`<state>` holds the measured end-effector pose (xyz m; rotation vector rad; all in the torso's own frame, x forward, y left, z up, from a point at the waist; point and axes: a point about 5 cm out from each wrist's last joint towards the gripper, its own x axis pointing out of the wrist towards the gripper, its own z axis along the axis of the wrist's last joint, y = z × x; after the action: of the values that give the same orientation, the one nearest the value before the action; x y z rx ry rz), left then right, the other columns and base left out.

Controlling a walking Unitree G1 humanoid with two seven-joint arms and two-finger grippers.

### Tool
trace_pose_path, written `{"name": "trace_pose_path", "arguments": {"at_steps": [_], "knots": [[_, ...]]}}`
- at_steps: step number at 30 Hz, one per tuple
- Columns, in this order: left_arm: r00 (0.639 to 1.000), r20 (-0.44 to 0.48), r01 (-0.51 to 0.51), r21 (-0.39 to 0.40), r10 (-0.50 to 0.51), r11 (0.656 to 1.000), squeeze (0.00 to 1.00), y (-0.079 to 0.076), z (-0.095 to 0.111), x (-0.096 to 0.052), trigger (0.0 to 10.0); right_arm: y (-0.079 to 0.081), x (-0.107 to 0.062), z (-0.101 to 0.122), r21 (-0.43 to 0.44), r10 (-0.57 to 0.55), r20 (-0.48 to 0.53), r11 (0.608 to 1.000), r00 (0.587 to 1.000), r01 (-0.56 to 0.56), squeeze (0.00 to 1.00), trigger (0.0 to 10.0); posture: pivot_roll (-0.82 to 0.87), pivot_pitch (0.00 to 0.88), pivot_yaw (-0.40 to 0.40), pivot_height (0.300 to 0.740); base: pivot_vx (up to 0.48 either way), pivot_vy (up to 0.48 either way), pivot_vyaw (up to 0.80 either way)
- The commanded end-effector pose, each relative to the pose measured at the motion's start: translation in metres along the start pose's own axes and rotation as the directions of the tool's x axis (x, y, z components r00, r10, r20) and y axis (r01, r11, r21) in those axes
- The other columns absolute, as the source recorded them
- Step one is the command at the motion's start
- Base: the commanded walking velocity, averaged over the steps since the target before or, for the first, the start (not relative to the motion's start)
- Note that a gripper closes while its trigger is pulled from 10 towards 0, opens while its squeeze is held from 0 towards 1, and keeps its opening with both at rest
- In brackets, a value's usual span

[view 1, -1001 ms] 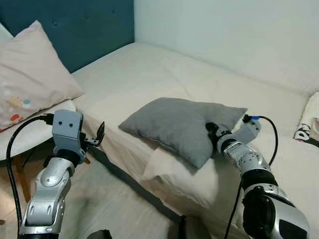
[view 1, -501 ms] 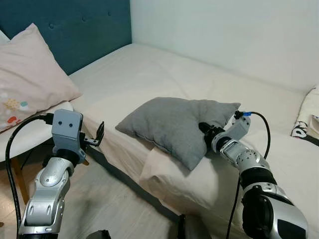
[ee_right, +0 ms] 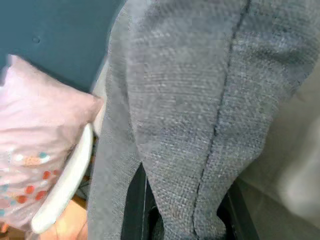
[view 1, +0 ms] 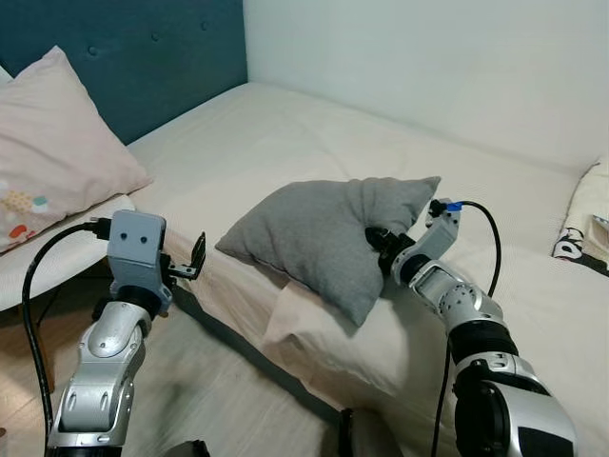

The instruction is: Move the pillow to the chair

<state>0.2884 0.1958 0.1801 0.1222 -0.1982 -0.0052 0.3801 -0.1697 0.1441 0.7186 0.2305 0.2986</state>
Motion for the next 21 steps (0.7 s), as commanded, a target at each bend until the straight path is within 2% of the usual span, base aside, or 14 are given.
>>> {"name": "trace_pose_path", "arguments": {"at_steps": [1,6,7,8,10,11,12,13,14,15,17,19,21], "knots": [[1.000,0.001,-0.014,-0.037,0.015,0.999,0.00,-0.003,0.003,0.003,10.0,0.025,0.005,0.004,-0.007,0.171,0.040,0.985,0.984,-0.171,0.00,0.0,0.06,0.006,-0.048,0.527,0.000,0.000,0.00],[0.999,-0.016,-0.033,-0.059,0.032,0.998,0.00,-0.004,0.002,0.005,10.0,0.037,0.004,0.011,-0.012,0.266,0.084,0.964,0.960,-0.266,0.00,0.0,0.07,0.002,-0.047,0.542,0.000,0.000,0.00],[0.999,-0.017,-0.037,-0.066,0.036,0.997,0.00,-0.006,0.001,0.005,10.0,0.046,0.004,0.019,-0.020,0.311,0.131,0.950,0.941,-0.311,0.00,0.0,0.07,0.000,-0.045,0.547,-0.311,0.000,0.00],[0.999,-0.017,-0.037,-0.066,0.036,0.997,0.00,-0.006,0.001,0.005,10.0,0.046,0.004,0.019,-0.020,0.311,0.131,0.950,0.941,-0.311,0.00,0.0,0.07,0.000,-0.045,0.547,-0.311,0.000,0.00],[0.999,-0.021,-0.051,-0.087,0.050,0.995,0.00,-0.008,-0.001,0.005,10.0,0.061,0.003,0.035,-0.043,0.390,0.220,0.920,0.894,-0.390,0.00,0.0,0.08,0.000,-0.045,0.557,0.000,0.000,0.00],[0.999,-0.021,-0.051,-0.087,0.050,0.995,0.00,-0.008,-0.001,0.005,10.0,0.061,0.003,0.035,-0.043,0.390,0.220,0.920,0.894,-0.390,0.00,0.0,0.08,0.000,-0.045,0.557,0.000,0.000,0.00],[0.998,-0.022,-0.053,-0.091,0.051,0.994,0.00,-0.010,-0.002,0.004,10.0,0.071,0.002,0.042,-0.049,0.435,0.255,0.898,0.863,-0.438,0.00,0.0,0.08,0.000,-0.044,0.562,0.000,0.000,0.00],[0.998,-0.022,-0.053,-0.091,0.051,0.994,0.00,-0.010,-0.002,0.004,10.0,0.071,0.002,0.042,-0.049,0.435,0.255,0.898,0.863,-0.438,0.00,0.0,0.08,0.000,-0.044,0.562,0.000,0.000,0.00],[0.999,-0.023,-0.052,-0.096,0.050,0.994,0.00,-0.012,-0.002,0.004,10.0,0.080,0.001,0.047,-0.055,0.479,0.280,0.873,0.832,-0.484,0.00,0.0,0.08,0.000,-0.045,0.567,0.000,0.000,0.00],[0.999,-0.023,-0.052,-0.096,0.050,0.994,0.00,-0.012,-0.002,0.004,10.0,0.080,0.001,0.047,-0.055,0.479,0.280,0.873,0.832,-0.484,0.00,0.0,0.08,0.000,-0.045,0.567,0.000,0.000,0.00],[0.999,-0.025,-0.050,-0.102,0.047,0.994,0.00,-0.015,-0.003,0.004,10.0,0.089,-0.001,0.050,-0.065,0.526,0.301,0.844,0.796,-0.533,0.00,0.0,0.08,0.000,-0.045,0.577,0.000,0.000,0.00],[0.999,-0.027,-0.048,-0.104,0.046,0.993,0.00,-0.017,-0.003,0.004,10.0,0.092,-0.001,0.050,-0.069,0.541,0.299,0.834,0.786,-0.547,0.00,0.0,0.08,0.000,-0.046,0.582,0.000,0.000,0.00],[0.998,-0.038,-0.046,-0.099,0.042,0.994,0.00,-0.019,-0.003,0.007,10.0,0.097,-0.001,0.047,-0.077,0.566,0.291,0.817,0.771,-0.571,0.00,0.0,0.09,0.000,-0.051,0.592,-0.409,0.000,0.00]]}}
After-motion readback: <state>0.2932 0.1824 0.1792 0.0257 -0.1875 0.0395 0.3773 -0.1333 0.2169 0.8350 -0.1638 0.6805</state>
